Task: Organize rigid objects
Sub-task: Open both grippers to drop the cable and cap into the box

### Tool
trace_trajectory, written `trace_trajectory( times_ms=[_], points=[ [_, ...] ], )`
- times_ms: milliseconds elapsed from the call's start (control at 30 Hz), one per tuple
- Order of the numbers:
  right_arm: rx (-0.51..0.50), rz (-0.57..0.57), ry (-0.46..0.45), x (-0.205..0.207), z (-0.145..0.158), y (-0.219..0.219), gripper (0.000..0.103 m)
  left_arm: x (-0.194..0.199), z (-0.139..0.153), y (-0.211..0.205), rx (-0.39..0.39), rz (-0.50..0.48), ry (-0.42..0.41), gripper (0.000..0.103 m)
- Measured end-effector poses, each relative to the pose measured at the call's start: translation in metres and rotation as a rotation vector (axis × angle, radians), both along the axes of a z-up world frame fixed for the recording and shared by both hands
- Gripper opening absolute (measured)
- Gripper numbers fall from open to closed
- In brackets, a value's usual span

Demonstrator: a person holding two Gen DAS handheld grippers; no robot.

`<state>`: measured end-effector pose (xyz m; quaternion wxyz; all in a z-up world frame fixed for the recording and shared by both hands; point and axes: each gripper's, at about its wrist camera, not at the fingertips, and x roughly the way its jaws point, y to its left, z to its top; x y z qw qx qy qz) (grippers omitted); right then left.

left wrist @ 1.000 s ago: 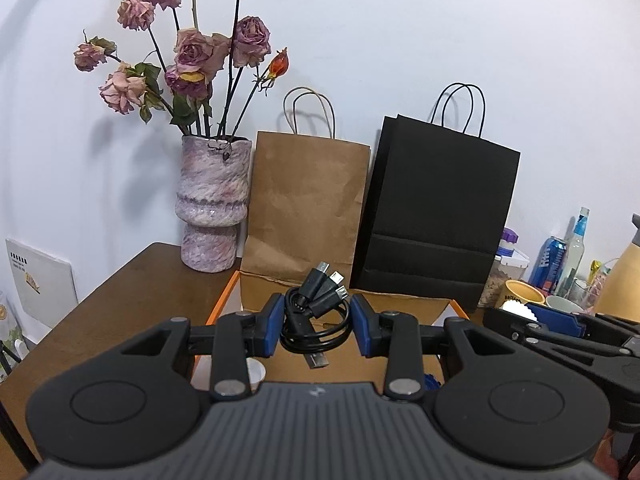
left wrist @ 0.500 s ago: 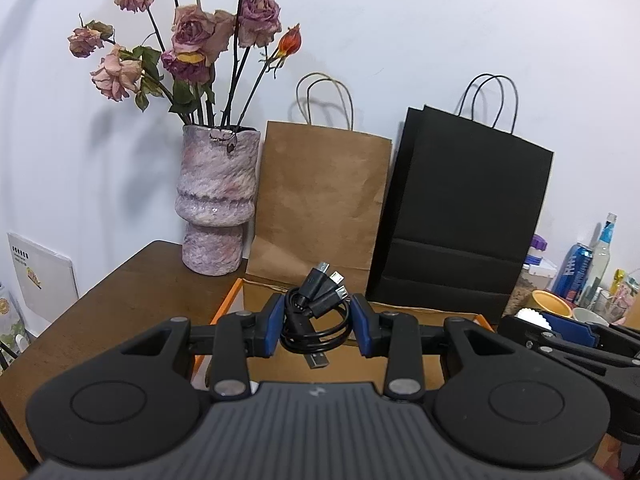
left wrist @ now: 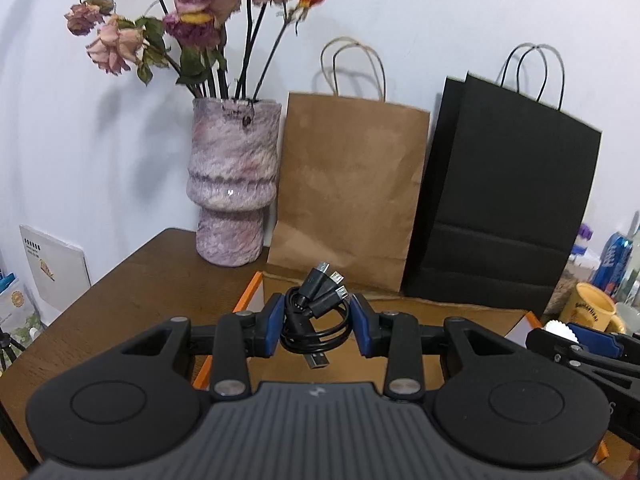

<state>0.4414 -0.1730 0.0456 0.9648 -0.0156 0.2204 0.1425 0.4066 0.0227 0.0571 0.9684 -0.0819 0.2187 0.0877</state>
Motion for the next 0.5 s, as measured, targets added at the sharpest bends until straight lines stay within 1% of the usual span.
trace_trajectory(
  times_ms=[167, 500],
  points=[
    [-0.007, -0.006, 0.065, 0.013, -0.018, 0.000, 0.039, 0.009, -0.010, 0.002, 0.015, -0.003, 0.040, 0.036],
    [-0.044, -0.005, 0.136, 0.022, -0.040, 0.006, 0.039, 0.021, -0.027, 0.003, 0.026, -0.007, 0.135, 0.036]
  ],
)
